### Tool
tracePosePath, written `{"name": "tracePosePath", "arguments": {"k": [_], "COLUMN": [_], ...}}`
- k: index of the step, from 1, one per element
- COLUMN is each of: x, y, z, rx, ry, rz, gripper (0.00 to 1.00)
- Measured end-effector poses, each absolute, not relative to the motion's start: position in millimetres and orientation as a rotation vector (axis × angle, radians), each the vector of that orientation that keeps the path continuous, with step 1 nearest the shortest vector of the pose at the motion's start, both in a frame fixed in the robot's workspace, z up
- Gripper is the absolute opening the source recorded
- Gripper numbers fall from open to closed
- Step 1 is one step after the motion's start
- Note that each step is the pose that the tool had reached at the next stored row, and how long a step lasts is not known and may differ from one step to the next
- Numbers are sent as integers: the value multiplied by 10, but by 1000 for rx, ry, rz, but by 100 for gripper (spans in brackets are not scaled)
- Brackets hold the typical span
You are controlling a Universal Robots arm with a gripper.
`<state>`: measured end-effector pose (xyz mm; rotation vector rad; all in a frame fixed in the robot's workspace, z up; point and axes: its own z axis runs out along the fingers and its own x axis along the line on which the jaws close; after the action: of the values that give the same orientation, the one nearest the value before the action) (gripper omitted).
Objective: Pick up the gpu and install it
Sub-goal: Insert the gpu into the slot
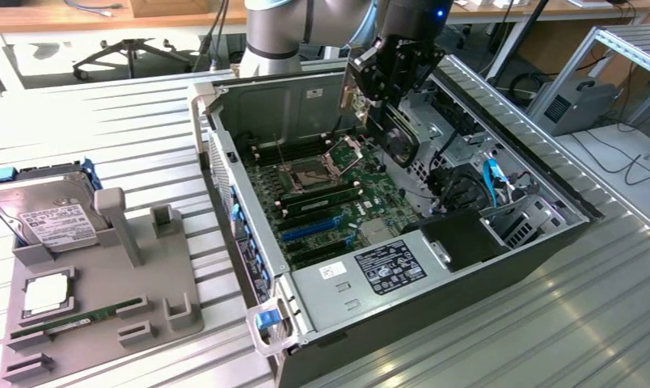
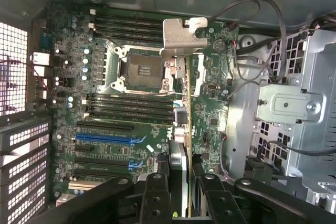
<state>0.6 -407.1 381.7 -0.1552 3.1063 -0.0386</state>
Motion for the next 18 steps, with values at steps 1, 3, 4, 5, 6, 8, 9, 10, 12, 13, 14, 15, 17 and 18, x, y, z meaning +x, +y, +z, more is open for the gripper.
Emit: {"name": "tracePosePath", "arguments": {"k": [1,3,4,5,6,8,9,10,12,13,14,15,17,18], "x": [6,6,6,6,6,6,6,6,6,6,6,6,6,6], "y": [-4071,-4071,-4071,-4071,-4071,-4071,-4071,-4071,-4071,-4071,-4071,-4071,-4071,-4071], "z": [3817,3817,3817,3817,3817,3817,3817,3817,3817,3817,3817,3817,3817,3817], "rx": [-158,-162,-165,-167,-170,-176,-179,-181,-186,-188,-190,-191,-195,-197], "ry": [3106,3106,3106,3106,3105,3105,3105,3105,3104,3104,3104,3104,3104,3104], "rz": [-39,-39,-39,-39,-39,-39,-39,-39,-39,-39,-39,-39,-39,-39], "gripper": [27,27,27,27,27,27,27,27,27,27,27,27,27,27]}}
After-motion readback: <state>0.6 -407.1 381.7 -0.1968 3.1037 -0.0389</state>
